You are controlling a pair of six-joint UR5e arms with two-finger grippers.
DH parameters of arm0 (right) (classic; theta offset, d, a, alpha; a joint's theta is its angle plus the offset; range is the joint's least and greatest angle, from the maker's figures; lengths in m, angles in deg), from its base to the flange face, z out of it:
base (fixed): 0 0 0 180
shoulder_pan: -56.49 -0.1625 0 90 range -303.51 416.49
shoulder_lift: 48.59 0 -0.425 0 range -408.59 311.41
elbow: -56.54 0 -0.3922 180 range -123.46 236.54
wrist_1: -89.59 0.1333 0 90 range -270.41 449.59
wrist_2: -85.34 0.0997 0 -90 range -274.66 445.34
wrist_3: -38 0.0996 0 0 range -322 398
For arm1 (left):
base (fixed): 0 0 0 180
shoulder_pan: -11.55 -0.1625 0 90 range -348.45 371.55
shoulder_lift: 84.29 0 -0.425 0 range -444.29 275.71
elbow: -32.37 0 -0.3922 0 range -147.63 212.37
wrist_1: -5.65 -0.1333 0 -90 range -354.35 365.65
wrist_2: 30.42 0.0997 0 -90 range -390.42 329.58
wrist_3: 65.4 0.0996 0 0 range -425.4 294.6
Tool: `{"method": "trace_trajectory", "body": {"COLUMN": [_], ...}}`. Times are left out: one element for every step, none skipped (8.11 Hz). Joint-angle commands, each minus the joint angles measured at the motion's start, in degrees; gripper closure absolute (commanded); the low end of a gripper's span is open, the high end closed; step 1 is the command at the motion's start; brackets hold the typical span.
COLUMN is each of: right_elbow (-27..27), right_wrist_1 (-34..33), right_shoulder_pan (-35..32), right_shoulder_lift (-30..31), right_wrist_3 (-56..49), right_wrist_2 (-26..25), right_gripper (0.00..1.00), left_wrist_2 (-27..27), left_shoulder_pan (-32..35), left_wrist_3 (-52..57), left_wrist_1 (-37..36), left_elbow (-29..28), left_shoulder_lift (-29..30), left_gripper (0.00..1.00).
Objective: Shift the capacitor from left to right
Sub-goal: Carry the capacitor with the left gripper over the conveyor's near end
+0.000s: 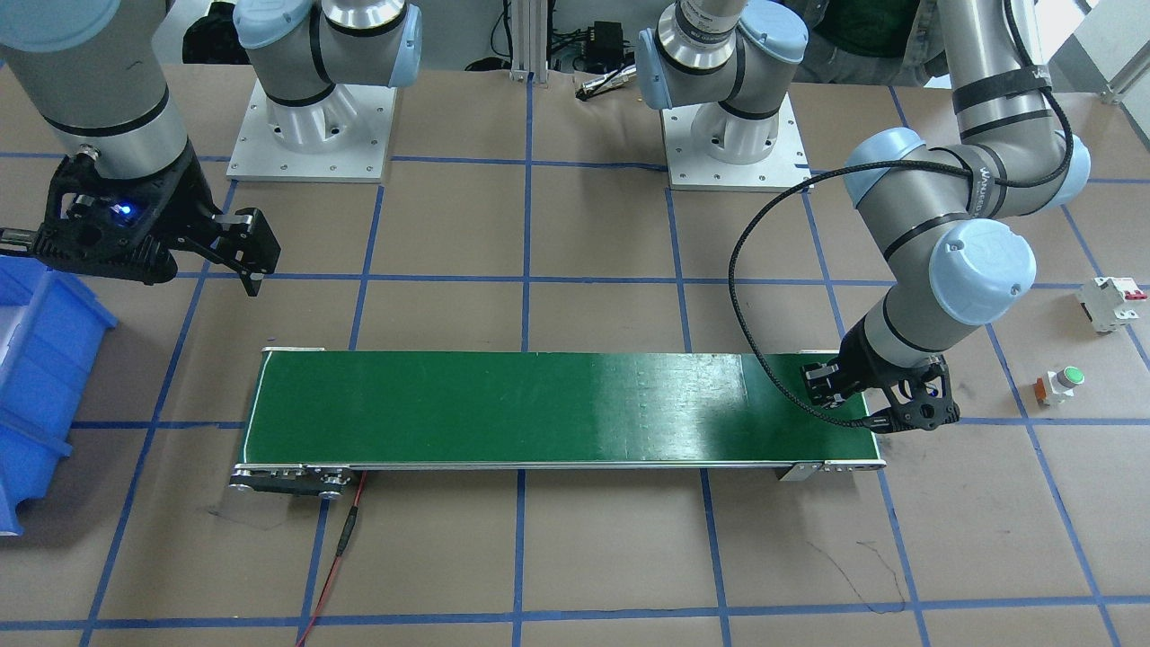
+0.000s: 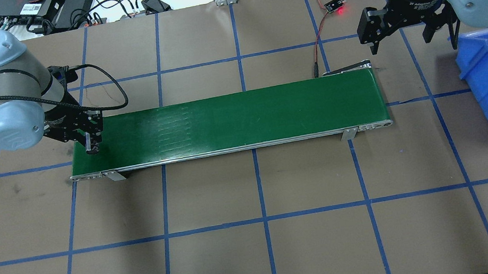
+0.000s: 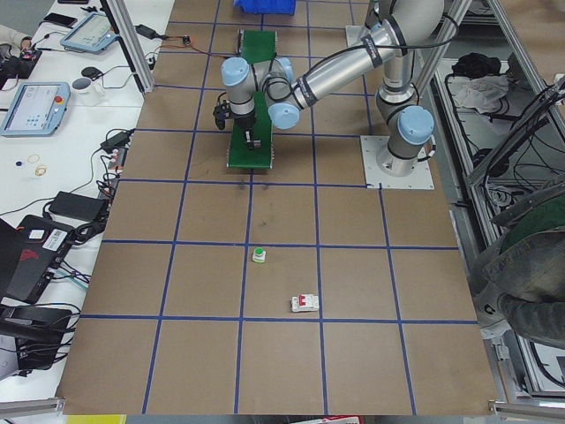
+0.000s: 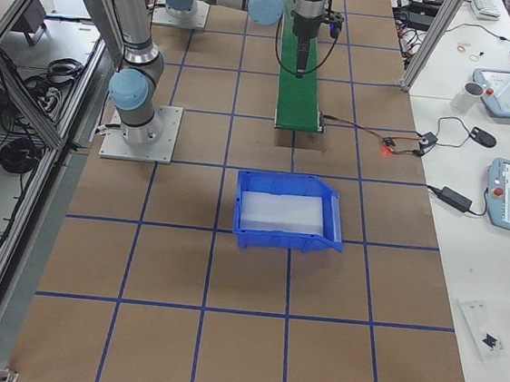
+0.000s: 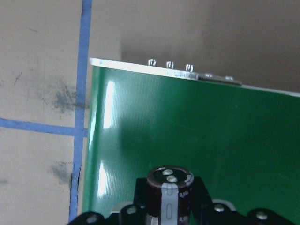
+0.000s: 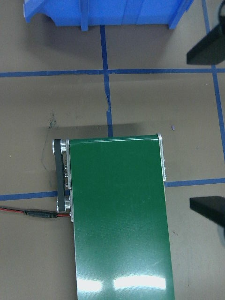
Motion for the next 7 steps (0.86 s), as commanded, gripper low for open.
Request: {"method": "trace_trajectory", "body": {"right_elbow": [0.0,0.0,0.0,0.0,0.0,0.0,0.0], "right_wrist_1": [-0.01,-0.01,-0.01,-0.01,0.07,0.08,0.08], "right_shoulder_pan": [0.0,0.0,0.0,0.0,0.0,0.0,0.0], "right_shoulder_lift": [0.0,0.0,0.0,0.0,0.0,0.0,0.0], "right_wrist_3": [0.0,0.0,0.0,0.0,0.0,0.0,0.0], "right_wrist_2": [0.09,0.0,0.0,0.0,0.0,0.0,0.0], "right_gripper": [0.0,0.0,0.0,0.0,0.0,0.0,0.0], "left_wrist_2": [0.33,0.33,0.42,0.33,0.33,0.33,-0.02], "left_shoulder_pan": [0.22,0.3,0.3,0.3,0.39,0.39,0.39], "left_wrist_3": [0.63,0.72,0.81,0.81,0.81,0.55,-0.15], "left_wrist_1": [-5.29,-5.58,-5.67,-5.67,-5.67,-5.67,-6.19], "left_elbow": [-0.69,-0.69,-0.69,-0.61,-0.6,-0.6,-0.6], "left_shoulder_lift": [2.09,2.09,2.18,2.18,2.18,2.18,2.09], "left_gripper": [0.79,0.79,0.79,0.78,0.73,0.58,0.01]}}
